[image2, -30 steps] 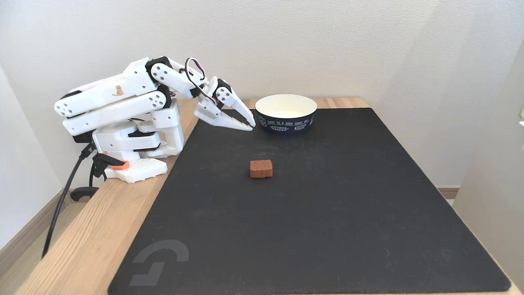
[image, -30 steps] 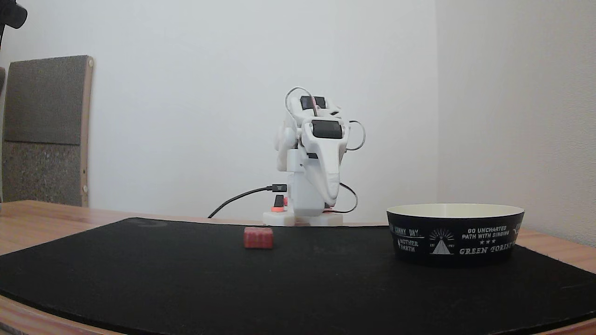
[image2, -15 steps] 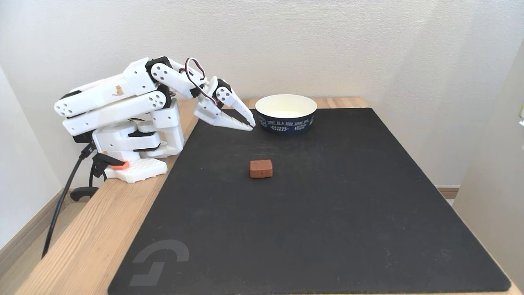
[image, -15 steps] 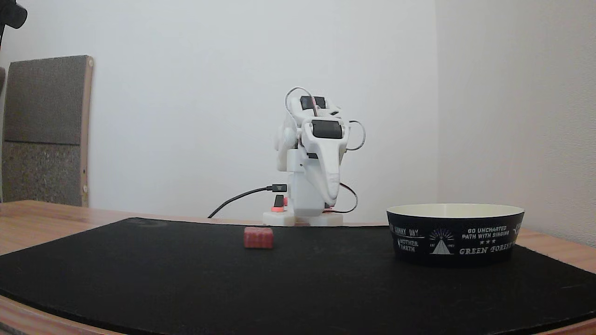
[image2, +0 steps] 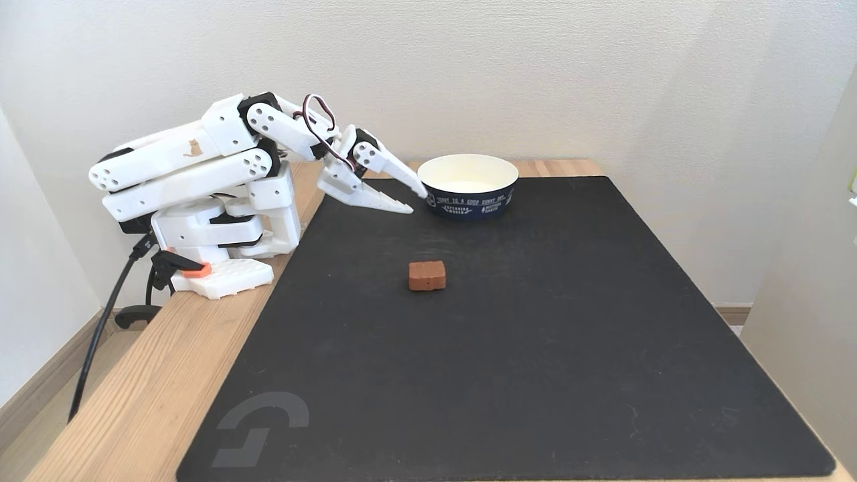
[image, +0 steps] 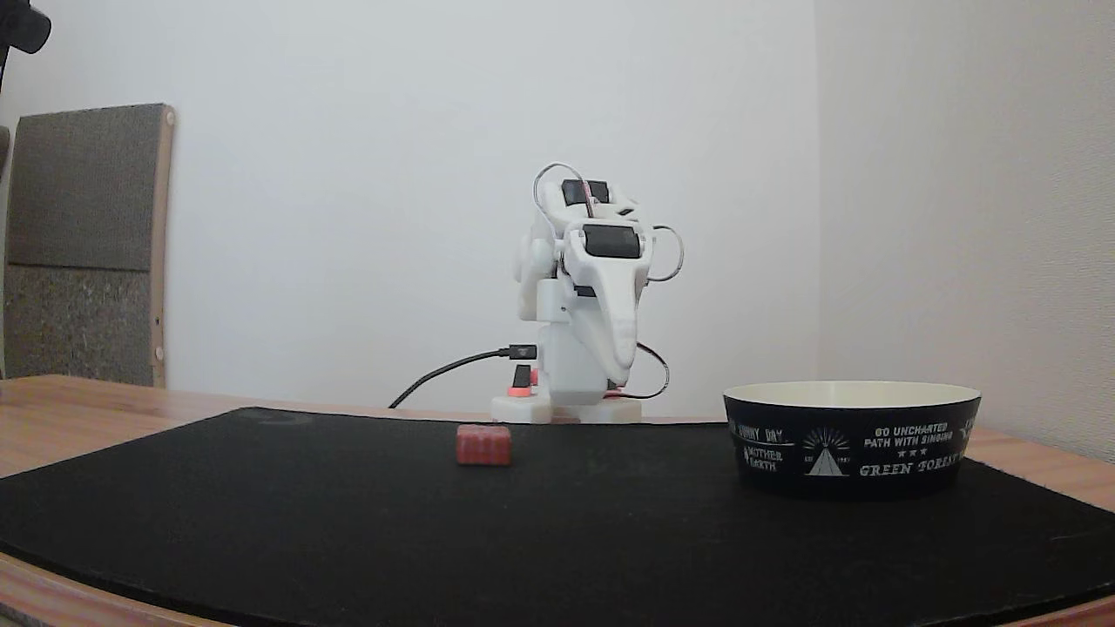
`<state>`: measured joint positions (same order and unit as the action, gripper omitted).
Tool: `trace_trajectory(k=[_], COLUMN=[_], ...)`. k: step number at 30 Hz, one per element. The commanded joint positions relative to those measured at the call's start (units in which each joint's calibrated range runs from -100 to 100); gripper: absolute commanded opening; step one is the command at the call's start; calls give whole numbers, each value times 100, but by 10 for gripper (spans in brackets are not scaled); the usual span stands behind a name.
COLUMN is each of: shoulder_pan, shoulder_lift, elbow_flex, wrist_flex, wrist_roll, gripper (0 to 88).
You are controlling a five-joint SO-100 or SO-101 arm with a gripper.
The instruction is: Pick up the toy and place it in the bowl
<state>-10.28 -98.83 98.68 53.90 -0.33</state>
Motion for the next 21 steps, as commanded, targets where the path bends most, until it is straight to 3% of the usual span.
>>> trace_trajectory(k=[1,6,11,16,19,21], shoulder_pan=[45,104,689,1040,1107,1450], shoulder_lift=[-75,-50,342,2718,4785,5978], elbow_flex=[78,60,-499,-2400,-3797,-4717], wrist_flex=[3,-22,-22,3,190,858], wrist_roll=[-14,-19,2,33,388,1072], gripper=[383,396,397,397,398,397])
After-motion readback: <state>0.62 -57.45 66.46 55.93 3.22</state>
